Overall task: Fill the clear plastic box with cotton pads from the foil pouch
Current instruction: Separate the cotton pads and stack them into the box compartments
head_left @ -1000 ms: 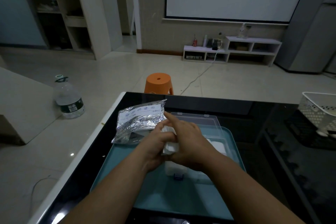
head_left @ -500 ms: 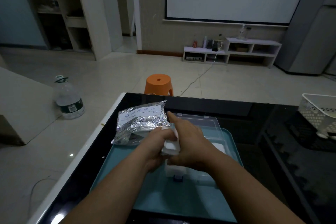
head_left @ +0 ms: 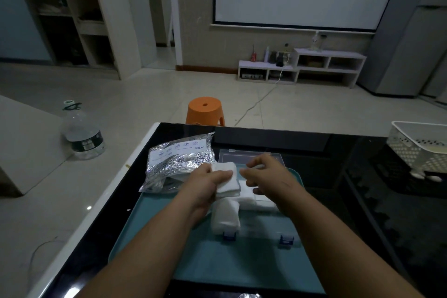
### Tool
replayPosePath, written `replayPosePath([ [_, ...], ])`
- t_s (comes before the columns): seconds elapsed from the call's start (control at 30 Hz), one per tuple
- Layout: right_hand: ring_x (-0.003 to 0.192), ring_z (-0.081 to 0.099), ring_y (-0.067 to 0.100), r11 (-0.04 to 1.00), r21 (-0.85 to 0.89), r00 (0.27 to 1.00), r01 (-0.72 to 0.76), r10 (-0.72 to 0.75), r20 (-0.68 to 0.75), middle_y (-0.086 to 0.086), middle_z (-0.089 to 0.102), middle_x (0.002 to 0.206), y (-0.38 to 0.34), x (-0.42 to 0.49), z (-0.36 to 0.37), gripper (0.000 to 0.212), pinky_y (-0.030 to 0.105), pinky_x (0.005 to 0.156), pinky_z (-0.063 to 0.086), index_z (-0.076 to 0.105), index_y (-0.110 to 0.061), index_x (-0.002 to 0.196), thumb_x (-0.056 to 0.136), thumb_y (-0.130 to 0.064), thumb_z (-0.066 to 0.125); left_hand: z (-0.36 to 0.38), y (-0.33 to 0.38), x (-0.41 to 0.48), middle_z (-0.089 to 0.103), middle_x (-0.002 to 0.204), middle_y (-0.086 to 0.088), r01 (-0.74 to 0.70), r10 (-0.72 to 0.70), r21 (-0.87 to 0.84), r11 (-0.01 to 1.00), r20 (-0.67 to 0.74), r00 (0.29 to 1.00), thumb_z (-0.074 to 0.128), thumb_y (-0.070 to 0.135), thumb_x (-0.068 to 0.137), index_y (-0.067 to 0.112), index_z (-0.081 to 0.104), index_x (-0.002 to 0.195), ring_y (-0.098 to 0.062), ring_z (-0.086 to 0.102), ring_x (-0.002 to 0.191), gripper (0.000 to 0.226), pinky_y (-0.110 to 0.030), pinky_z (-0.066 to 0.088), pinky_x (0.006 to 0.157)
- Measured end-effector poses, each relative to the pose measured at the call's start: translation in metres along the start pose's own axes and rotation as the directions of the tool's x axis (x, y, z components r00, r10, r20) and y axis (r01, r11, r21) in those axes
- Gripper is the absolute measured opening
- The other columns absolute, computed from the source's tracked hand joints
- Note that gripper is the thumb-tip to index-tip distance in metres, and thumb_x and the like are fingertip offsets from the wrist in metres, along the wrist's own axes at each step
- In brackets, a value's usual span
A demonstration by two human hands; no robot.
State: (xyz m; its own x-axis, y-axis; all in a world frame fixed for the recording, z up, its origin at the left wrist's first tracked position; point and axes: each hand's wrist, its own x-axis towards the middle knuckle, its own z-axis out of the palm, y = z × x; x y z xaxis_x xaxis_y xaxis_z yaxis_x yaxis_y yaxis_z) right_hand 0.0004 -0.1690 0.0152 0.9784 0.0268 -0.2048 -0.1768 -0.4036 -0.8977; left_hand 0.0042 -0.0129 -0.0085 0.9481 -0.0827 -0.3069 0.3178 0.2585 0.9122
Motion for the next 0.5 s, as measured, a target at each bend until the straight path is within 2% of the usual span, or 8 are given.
replayPosePath([
  [0.03, 0.095, 0.063, 0.022, 0.999, 0.033, 1.0, -0.022, 0.021, 0.021, 0.008, 0.059, 0.106, 0.0, 0.0, 0.001, 0.025, 0.039, 0.085, 0.057, 0.052, -0.019, 0.105, 0.089, -0.029, 0.067, -0.001, -0.001, 0.0, 0.071, 0.093, -0.02, -0.009, 0.009, 0.014, 1.0, 0.009, 1.0, 0.064, 0.004, 0.087, -0.001, 0.061, 0.109, -0.027, 0.069, 0.073, 0.023, -0.032, 0.058, 0.062],
  [0.1, 0.093, 0.064, 0.022, 0.996, 0.07, 0.998, -0.053, 0.05, 0.045, 0.01, 0.059, 0.107, 0.0, -0.002, 0.001, 0.031, 0.035, 0.081, 0.059, 0.049, -0.018, 0.108, 0.088, -0.032, 0.069, 0.0, -0.004, 0.002, 0.071, 0.102, -0.023, -0.025, 0.024, 0.041, 0.999, 0.023, 0.999, 0.067, 0.013, 0.087, -0.001, 0.062, 0.11, -0.031, 0.07, 0.083, 0.027, -0.038, 0.058, 0.072],
  [0.17, 0.091, 0.065, 0.024, 0.992, 0.105, 0.996, -0.076, 0.07, 0.058, 0.01, 0.057, 0.107, 0.0, -0.004, 0.001, 0.036, 0.032, 0.075, 0.06, 0.046, -0.019, 0.108, 0.086, -0.03, 0.071, 0.0, -0.004, 0.003, 0.072, 0.1, -0.023, -0.029, 0.027, 0.035, 0.999, 0.041, 0.999, 0.065, 0.02, 0.089, -0.001, 0.064, 0.108, -0.032, 0.07, 0.085, 0.028, -0.043, 0.056, 0.08],
  [0.23, 0.089, 0.069, 0.027, 0.984, 0.158, 0.995, -0.087, 0.078, 0.064, 0.013, 0.057, 0.107, -0.001, -0.006, -0.001, 0.038, 0.032, 0.072, 0.061, 0.043, -0.019, 0.107, 0.084, -0.024, 0.074, 0.001, -0.003, 0.002, 0.074, 0.09, -0.018, -0.021, 0.023, -0.021, 1.0, 0.078, 0.997, 0.06, 0.02, 0.093, -0.001, 0.064, 0.105, -0.027, 0.071, 0.077, 0.024, -0.035, 0.059, 0.071],
  [0.33, 0.083, 0.071, 0.029, 0.973, 0.221, 0.997, -0.074, 0.069, 0.03, 0.016, 0.057, 0.107, -0.004, -0.007, -0.005, 0.036, 0.032, 0.066, 0.062, 0.044, -0.013, 0.106, 0.084, -0.012, 0.072, 0.006, 0.001, -0.002, 0.073, 0.082, -0.015, 0.004, 0.009, -0.107, 0.994, 0.121, 0.993, 0.057, 0.009, 0.093, -0.004, 0.064, 0.105, -0.021, 0.071, 0.067, 0.019, -0.028, 0.058, 0.058],
  [0.43, 0.086, 0.07, 0.029, 0.986, 0.162, 1.0, -0.028, 0.03, -0.008, 0.015, 0.059, 0.109, -0.004, -0.006, -0.012, 0.026, 0.023, 0.06, 0.058, 0.048, -0.01, 0.099, 0.084, -0.01, 0.07, 0.007, 0.003, -0.001, 0.072, 0.093, -0.017, -0.029, 0.034, -0.067, 0.997, 0.08, 0.996, 0.059, -0.001, 0.088, 0.002, 0.061, 0.113, -0.025, 0.072, 0.074, 0.025, -0.03, 0.059, 0.059],
  [0.5, 0.088, 0.068, 0.027, 0.999, 0.042, 0.999, -0.008, 0.01, -0.035, 0.012, 0.061, 0.107, -0.001, -0.006, -0.015, 0.022, 0.02, 0.058, 0.054, 0.048, -0.011, 0.092, 0.084, -0.012, 0.069, 0.006, -0.001, 0.001, 0.069, 0.103, -0.021, -0.082, 0.08, 0.06, 0.995, 0.028, 0.996, 0.065, 0.001, 0.085, 0.011, 0.056, 0.112, -0.033, 0.072, 0.086, 0.03, -0.041, 0.06, 0.071],
])
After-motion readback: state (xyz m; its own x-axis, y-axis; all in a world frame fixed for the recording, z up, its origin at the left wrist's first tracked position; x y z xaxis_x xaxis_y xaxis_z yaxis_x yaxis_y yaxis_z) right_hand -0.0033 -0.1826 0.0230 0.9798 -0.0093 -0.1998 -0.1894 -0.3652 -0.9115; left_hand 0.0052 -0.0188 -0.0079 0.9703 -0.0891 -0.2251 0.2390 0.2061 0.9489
